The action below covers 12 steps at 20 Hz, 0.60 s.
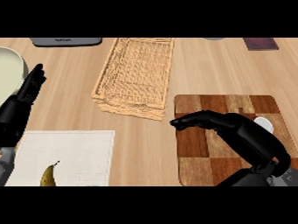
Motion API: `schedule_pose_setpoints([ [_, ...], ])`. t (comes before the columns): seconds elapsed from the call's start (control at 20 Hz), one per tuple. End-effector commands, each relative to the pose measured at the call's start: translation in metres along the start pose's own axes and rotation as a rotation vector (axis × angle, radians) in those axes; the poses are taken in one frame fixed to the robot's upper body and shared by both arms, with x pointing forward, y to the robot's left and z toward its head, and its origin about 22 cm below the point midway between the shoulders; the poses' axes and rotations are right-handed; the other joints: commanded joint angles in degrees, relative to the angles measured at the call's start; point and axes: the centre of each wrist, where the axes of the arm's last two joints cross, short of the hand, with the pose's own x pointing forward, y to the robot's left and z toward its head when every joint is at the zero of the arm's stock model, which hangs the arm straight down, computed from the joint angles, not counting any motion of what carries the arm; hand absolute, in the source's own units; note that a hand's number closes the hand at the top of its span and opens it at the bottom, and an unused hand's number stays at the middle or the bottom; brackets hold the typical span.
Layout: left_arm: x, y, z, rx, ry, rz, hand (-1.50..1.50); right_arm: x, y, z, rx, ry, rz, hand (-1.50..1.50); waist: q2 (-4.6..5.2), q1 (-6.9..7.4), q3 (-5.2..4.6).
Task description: Pick the can from the cutting board and place it in the basket
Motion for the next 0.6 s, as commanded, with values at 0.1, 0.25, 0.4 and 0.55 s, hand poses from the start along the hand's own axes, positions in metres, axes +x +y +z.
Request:
schedule_pose_setpoints([
  [0.1, 0.007, 0.007, -0.005, -0.014, -0.011, -0.015, 0.0, 0.086, -0.034, 0.004, -0.119, 0.109, 0.589, -1.5, -0.16, 1.19, -0.17],
  [0.25, 0.006, -0.009, -0.007, -0.041, -0.022, 0.019, 0.0, 0.119, -0.049, 0.0, 0.017, 0.255, 0.843, -1.5, 0.47, 2.02, -0.21],
  [0.4, 0.009, -0.008, -0.017, -0.04, -0.034, 0.009, 0.0, 0.14, -0.052, -0.003, 0.231, 0.397, 1.025, -1.5, 0.95, 2.35, -0.28],
  [0.55, 0.009, -0.013, -0.01, -0.05, -0.056, 0.008, 0.0, 0.15, -0.071, -0.004, 0.393, 0.521, 1.053, -1.5, 0.87, 3.66, -0.12],
])
